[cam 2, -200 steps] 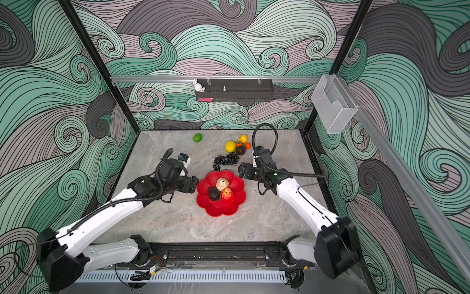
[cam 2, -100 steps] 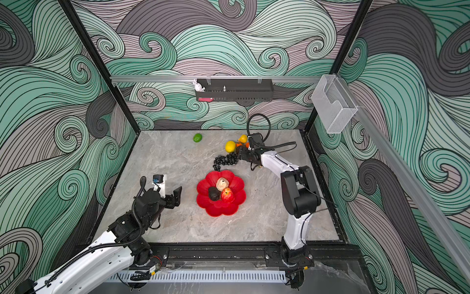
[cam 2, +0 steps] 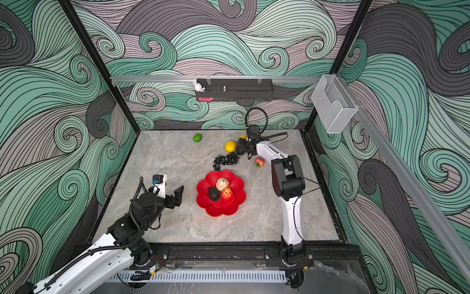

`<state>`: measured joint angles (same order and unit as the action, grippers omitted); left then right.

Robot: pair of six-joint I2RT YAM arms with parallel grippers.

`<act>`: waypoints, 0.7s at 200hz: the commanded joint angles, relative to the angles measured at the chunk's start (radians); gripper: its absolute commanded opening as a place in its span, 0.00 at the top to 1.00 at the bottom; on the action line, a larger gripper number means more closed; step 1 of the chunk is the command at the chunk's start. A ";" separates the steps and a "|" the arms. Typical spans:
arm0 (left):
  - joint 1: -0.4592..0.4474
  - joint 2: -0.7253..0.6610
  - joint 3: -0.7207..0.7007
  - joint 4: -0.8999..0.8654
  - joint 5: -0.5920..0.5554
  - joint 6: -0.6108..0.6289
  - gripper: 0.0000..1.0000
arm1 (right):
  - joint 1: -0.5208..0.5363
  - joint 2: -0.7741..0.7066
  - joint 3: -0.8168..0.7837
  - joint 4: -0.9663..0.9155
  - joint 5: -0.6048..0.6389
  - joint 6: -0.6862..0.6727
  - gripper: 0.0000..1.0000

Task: Arrange fruit in a fruit bowl
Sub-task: Pick up the fruit from the top-center of the table.

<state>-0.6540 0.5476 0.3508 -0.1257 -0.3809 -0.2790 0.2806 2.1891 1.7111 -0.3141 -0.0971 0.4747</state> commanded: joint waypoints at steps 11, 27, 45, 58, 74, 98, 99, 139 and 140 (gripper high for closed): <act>0.007 0.018 0.014 0.037 -0.014 -0.008 0.10 | -0.007 0.048 0.050 -0.038 -0.030 0.001 0.25; 0.007 0.026 0.016 0.041 -0.015 -0.007 0.10 | -0.009 0.069 0.065 -0.040 -0.039 0.000 0.26; 0.007 0.031 0.016 0.043 -0.014 -0.008 0.10 | -0.011 0.088 0.080 -0.040 -0.055 0.000 0.27; 0.007 0.033 0.016 0.045 -0.013 -0.008 0.10 | -0.012 0.100 0.093 -0.040 -0.059 -0.003 0.28; 0.007 0.038 0.014 0.051 -0.013 -0.007 0.10 | -0.015 0.115 0.109 -0.040 -0.069 -0.004 0.28; 0.007 0.046 0.016 0.054 -0.012 -0.006 0.10 | -0.018 0.135 0.132 -0.073 -0.076 0.000 0.29; 0.007 0.046 0.017 0.054 -0.012 -0.006 0.10 | -0.018 0.137 0.132 -0.074 -0.075 -0.001 0.29; 0.007 0.048 0.017 0.053 -0.012 -0.006 0.10 | -0.019 0.147 0.147 -0.082 -0.085 0.004 0.34; 0.007 0.048 0.017 0.053 -0.012 -0.005 0.10 | -0.019 0.146 0.147 -0.081 -0.086 0.004 0.34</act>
<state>-0.6540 0.5941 0.3508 -0.0910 -0.3813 -0.2802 0.2661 2.3138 1.8351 -0.3756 -0.1658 0.4763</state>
